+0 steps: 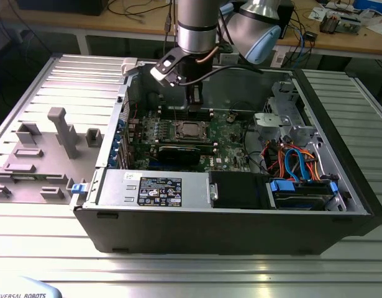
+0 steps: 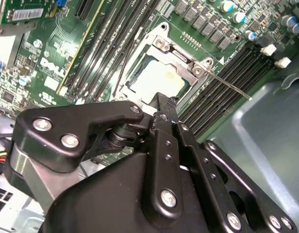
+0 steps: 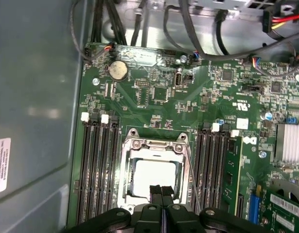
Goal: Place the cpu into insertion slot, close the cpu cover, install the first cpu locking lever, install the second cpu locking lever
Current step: 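Install the first cpu locking lever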
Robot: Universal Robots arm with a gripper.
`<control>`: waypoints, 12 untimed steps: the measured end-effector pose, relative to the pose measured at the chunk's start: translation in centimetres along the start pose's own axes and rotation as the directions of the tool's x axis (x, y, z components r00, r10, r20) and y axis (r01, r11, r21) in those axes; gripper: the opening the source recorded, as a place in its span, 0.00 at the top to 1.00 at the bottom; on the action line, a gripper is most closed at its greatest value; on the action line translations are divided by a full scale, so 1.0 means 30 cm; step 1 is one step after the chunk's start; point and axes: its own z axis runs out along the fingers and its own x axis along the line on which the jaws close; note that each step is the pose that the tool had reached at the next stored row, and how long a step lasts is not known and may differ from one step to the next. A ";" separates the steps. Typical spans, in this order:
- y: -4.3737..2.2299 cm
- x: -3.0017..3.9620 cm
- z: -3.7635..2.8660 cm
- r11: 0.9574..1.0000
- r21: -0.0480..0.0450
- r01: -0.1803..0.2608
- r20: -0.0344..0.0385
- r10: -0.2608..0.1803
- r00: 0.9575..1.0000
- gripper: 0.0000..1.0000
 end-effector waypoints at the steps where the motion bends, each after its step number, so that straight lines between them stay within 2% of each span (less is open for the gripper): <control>1: 0.000 0.000 0.000 1.000 -0.001 0.012 0.000 -0.012 1.000 0.89; 3: 0.000 0.000 0.000 0.999 -0.002 0.040 -0.001 -0.040 0.999 0.89; 7: 0.000 0.000 0.000 0.993 -0.006 0.120 -0.003 -0.120 0.993 0.89; 12: 0.000 0.000 0.000 0.992 -0.006 0.124 -0.003 -0.124 0.992 0.89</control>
